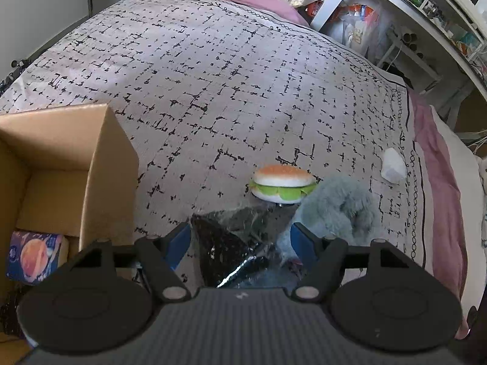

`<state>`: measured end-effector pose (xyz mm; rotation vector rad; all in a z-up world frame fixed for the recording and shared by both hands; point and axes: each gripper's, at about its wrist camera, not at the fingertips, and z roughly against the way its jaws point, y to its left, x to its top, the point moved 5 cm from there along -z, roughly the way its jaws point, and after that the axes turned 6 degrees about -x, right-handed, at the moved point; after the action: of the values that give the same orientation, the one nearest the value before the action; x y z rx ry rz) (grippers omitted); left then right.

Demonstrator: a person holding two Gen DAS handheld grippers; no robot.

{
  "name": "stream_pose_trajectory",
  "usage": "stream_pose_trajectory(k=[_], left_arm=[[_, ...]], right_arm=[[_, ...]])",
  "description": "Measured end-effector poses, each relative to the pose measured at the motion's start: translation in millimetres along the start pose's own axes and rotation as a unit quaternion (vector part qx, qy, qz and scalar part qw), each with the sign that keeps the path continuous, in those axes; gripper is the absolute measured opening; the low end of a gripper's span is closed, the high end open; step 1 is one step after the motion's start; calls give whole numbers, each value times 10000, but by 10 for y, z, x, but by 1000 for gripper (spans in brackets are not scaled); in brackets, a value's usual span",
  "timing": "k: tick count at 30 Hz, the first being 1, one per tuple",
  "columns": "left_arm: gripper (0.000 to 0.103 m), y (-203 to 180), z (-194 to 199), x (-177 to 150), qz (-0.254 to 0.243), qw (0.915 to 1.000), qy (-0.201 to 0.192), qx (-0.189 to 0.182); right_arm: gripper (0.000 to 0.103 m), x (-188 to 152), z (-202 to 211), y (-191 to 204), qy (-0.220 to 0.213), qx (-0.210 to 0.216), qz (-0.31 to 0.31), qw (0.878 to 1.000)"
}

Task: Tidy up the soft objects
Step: 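Grasp the black bead bag with the left tool while the right tool grasps the denim pouch, then carry the bead bag and denim pouch over the box with both tools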

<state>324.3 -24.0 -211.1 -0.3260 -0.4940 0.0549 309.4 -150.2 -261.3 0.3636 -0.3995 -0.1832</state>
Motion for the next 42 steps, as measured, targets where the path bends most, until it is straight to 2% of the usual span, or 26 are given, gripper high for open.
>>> stream_pose_trajectory(k=[3, 5, 7, 19, 21, 23, 26, 28, 33, 42], left_arm=[[72, 18, -38, 22, -14, 10000, 22, 19], [72, 29, -80, 21, -12, 10000, 89, 36], [72, 36, -116, 19, -12, 9999, 129, 58], [71, 53, -309, -98, -17, 9992, 303, 272], [66, 32, -333, -115, -66, 9990, 312, 302], [55, 12, -326, -127, -54, 9992, 292, 249], [44, -49, -257, -130, -145, 9993, 211, 264], [41, -84, -200, -137, -185, 9993, 180, 253], [41, -137, -23, -159, -247, 9994, 56, 249], [41, -221, 401, -209, -276, 9992, -250, 167]], right_arm=[[39, 13, -34, 33, -64, -49, 71, 9999], [24, 14, -63, 62, -24, -15, 162, 9999], [21, 12, -46, 50, -9, 28, 152, 9999], [20, 39, 138, -191, -311, -423, -184, 9985], [20, 40, 186, -252, -351, -468, -228, 9980], [20, 27, 219, -271, -367, -487, -230, 9979], [19, 4, 255, -229, -421, -519, -174, 9976], [19, 0, 279, -204, -475, -557, -167, 9972], [19, -37, 403, -215, -654, -678, -179, 9954], [19, -134, 646, -118, -967, -600, -32, 9935]])
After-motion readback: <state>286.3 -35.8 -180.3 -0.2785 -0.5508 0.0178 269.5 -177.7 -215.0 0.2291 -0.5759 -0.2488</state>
